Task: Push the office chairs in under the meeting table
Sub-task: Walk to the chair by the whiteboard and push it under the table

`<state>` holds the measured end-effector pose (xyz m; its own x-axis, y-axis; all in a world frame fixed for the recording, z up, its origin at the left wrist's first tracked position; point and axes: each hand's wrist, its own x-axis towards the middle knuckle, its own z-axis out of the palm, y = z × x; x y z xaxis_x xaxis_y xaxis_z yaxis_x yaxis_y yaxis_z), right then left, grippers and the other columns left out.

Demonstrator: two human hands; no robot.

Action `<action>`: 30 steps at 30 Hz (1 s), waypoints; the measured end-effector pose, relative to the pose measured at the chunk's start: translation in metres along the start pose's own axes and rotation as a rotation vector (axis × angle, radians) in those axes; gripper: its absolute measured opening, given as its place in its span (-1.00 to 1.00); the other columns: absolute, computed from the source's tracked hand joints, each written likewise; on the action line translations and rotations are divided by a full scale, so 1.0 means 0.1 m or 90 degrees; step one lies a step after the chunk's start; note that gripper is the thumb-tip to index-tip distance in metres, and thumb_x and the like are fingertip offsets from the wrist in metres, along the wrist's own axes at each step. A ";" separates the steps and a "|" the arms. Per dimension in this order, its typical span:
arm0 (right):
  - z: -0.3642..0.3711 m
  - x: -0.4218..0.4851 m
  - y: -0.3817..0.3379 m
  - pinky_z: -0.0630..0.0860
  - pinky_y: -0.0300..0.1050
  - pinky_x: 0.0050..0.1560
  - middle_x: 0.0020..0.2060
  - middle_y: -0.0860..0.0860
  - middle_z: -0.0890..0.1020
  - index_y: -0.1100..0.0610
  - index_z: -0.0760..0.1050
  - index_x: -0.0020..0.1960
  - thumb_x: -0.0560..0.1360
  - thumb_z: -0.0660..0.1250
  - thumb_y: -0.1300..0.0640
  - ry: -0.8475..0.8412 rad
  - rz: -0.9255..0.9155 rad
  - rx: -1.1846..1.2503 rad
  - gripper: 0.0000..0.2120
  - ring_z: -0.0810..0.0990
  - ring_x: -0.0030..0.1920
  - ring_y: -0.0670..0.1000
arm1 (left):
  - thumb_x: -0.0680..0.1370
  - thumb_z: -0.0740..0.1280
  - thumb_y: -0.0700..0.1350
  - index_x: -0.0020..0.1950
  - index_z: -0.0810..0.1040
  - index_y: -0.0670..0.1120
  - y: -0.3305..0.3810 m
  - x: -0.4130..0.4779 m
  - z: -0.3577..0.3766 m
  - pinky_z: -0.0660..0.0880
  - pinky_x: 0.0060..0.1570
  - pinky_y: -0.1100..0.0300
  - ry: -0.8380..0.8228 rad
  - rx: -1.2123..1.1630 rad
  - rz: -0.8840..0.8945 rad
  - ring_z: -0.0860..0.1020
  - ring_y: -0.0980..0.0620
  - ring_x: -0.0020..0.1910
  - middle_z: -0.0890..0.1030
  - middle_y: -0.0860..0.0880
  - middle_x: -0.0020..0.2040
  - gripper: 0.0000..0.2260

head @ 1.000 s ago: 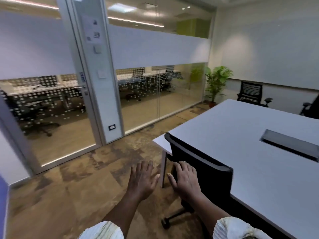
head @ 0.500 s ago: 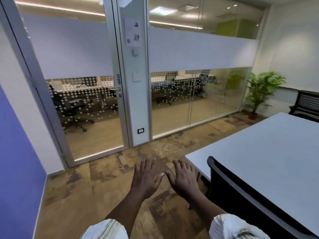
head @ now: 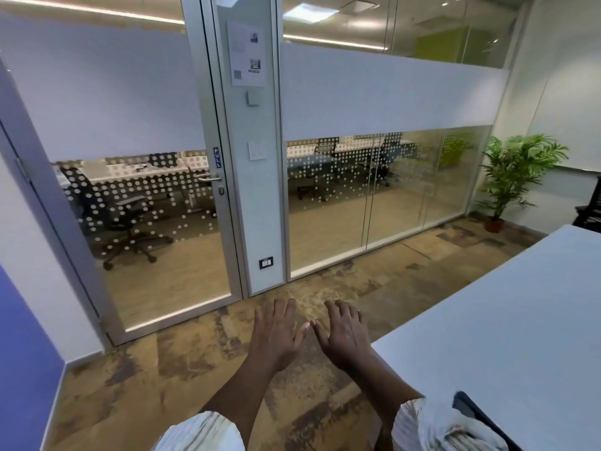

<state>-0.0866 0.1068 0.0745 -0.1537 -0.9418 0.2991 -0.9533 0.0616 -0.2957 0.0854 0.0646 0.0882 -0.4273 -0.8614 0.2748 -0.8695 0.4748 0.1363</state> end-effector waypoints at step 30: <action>1.02 4.78 1.25 0.33 0.16 0.31 0.34 0.08 0.51 0.04 0.37 0.42 0.51 -0.02 -0.35 0.080 0.242 -0.030 -0.33 0.43 0.35 0.16 | 0.58 0.03 0.27 0.40 0.35 -0.03 -0.83 5.42 1.39 0.30 0.26 -0.17 0.008 -0.014 0.264 0.38 -0.13 0.27 0.46 -0.09 0.30 -0.47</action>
<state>-0.2525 -0.3698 0.0882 -0.5255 -0.8015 0.2856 -0.8327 0.4156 -0.3659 -0.1089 -0.4667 0.0937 -0.7370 -0.5942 0.3221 -0.6190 0.7848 0.0316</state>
